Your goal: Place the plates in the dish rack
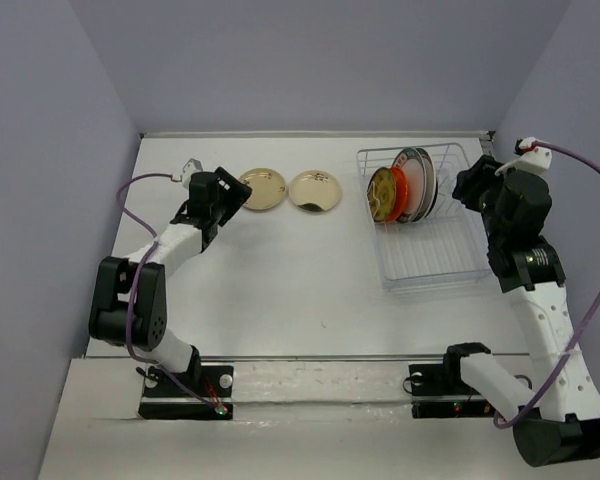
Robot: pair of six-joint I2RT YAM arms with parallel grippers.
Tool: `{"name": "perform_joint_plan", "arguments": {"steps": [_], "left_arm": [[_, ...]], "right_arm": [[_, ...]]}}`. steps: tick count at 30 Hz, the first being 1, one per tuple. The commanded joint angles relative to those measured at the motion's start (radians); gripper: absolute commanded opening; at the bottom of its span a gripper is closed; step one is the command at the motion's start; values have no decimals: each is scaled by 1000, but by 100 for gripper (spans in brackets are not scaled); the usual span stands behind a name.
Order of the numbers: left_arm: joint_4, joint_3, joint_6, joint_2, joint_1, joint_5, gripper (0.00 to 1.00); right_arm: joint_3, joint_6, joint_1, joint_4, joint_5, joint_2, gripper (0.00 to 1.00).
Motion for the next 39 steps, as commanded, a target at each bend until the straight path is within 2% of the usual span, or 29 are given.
{"name": "perform_joint_plan", "arguments": {"steps": [1,2,5,11,14,17,20,21,23,24,25,26,30,33,35,39], "left_arm": [[78,42,-59,89,26,-43,81],[69,71,-57,135,26,-67,80],[66,109,-71,216,32,-74,74],[72,165,-100,344,35,-86,68],[92,183,-122,396,42,-74,59],[120,195,-132,439,45,-69,54],[165,189,-140,445,46,-78,44],[175,188,-142,447,46,-78,35],[187,194,-151,454,48,-83,25],[193,194,-154,458,49,-82,13],[212,192,-163,461,54,-77,7],[219,189,-163,461,58,-71,6],[241,113,-128,370,77,-81,5],[268,-11,-149,210,97,-74,5],[348,-96,-178,110,98,-40,6],[368,-229,-148,-175,56,-25,6]], "right_arm": [[-14,29,-6,21,-313,-79,57],[-20,47,-6,19,-392,-107,58],[-32,64,-6,19,-476,-151,59],[-52,71,-6,21,-528,-185,60],[-53,68,-6,21,-539,-176,60],[-67,80,-6,36,-580,-171,60],[-107,92,-6,74,-582,-173,59],[-113,95,-6,75,-582,-174,59],[-132,103,-6,90,-585,-171,59],[-136,107,-6,91,-588,-168,59],[-139,112,-6,98,-602,-164,59],[-148,114,-6,102,-606,-155,59],[-168,109,-6,111,-616,-128,59],[-173,118,-6,136,-638,-115,59],[-173,135,3,168,-660,-104,60],[-142,164,48,182,-731,-66,69]]}}
